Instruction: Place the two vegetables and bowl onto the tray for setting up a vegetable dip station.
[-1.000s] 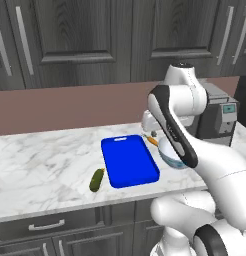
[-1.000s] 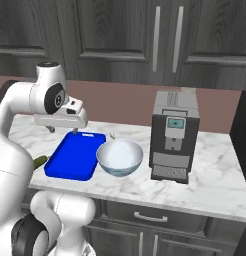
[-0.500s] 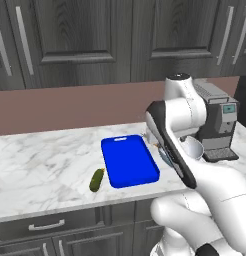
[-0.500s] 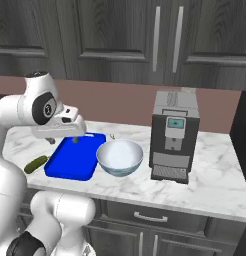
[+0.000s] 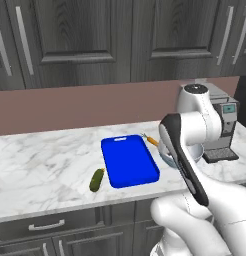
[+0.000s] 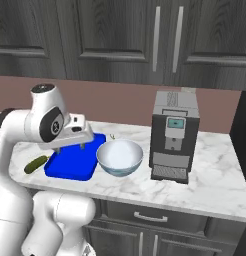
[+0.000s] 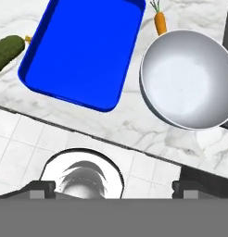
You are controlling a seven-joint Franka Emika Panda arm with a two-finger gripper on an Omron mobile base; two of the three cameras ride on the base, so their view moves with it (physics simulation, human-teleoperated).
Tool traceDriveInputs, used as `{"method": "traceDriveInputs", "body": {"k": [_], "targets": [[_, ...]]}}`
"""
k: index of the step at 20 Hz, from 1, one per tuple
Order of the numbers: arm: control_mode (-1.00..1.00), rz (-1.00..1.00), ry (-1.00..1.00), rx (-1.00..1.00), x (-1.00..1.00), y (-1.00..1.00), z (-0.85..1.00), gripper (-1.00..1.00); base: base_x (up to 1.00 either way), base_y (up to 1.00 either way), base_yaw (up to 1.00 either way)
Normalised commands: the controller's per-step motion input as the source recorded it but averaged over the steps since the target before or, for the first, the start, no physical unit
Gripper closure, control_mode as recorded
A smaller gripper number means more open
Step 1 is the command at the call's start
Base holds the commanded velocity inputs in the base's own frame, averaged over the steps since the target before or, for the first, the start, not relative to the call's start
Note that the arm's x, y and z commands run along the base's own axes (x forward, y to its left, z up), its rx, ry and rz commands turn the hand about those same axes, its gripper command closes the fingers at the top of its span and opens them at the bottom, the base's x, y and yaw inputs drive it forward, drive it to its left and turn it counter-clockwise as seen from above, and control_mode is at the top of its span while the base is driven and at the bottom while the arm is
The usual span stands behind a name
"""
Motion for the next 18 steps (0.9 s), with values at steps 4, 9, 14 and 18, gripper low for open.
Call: {"method": "traceDriveInputs", "body": {"k": [4,9,14,18], "targets": [[-1.0,0.15,-0.07,0.0,0.08,-0.14,-0.15,-1.0,0.0,0.0,0.0],[-1.0,0.12,0.0,0.0,0.19,-0.15,-0.14,-1.0,0.0,0.0,0.0],[-1.0,0.05,0.0,0.0,0.26,-0.1,-0.15,-1.0,0.0,0.0,0.0],[-1.0,0.04,0.02,0.0,0.24,-0.1,-0.22,-1.0,0.0,0.0,0.0]]}}
